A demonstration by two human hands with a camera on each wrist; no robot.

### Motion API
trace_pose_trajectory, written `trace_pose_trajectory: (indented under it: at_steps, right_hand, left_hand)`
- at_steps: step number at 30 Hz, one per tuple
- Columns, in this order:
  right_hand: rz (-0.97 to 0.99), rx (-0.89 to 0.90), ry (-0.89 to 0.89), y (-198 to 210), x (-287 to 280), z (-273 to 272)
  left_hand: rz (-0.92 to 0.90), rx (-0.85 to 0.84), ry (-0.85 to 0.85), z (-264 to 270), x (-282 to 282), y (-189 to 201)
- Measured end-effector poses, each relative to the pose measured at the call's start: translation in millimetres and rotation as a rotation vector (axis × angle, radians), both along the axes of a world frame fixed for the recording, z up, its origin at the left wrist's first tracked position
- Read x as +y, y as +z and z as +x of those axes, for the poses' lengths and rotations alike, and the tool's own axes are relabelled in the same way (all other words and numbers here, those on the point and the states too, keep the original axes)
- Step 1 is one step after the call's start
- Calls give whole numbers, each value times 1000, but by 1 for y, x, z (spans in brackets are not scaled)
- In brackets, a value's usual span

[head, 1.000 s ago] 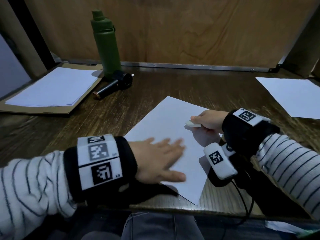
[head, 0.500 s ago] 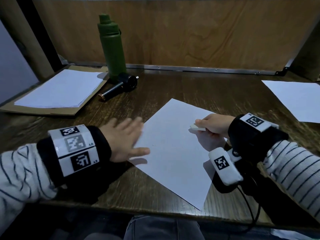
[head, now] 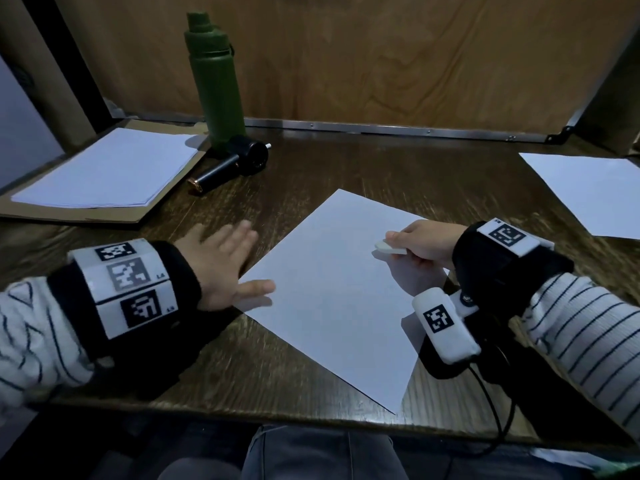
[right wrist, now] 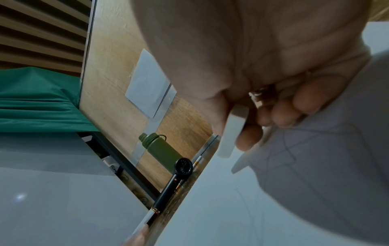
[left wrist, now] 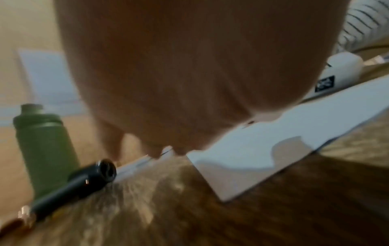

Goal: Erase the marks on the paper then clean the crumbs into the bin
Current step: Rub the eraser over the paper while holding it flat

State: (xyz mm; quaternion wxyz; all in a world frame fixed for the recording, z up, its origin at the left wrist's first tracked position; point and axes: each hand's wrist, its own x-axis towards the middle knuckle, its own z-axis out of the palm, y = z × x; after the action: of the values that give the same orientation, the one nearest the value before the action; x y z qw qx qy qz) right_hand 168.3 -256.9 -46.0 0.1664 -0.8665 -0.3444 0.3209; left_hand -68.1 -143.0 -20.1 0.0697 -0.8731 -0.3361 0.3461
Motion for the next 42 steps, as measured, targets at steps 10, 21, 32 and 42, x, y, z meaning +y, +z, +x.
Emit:
trace_pose_trajectory:
  at_steps: [10,21,32,42]
  right_hand:
    - [120,121,-34,2,-4,2]
    - [36,-91,52,28,-12,29]
    - [12,-207,158,23,12,26]
    - [20,-384,671,15,-11,-20]
  left_hand:
    - [60,-39,-42,23,3,7]
    - [-340,-335,-259,97,-27,-12]
    - [-226,-241,-328,108,-17,-15]
    - [-302,-299,-287,116,-15,-26]
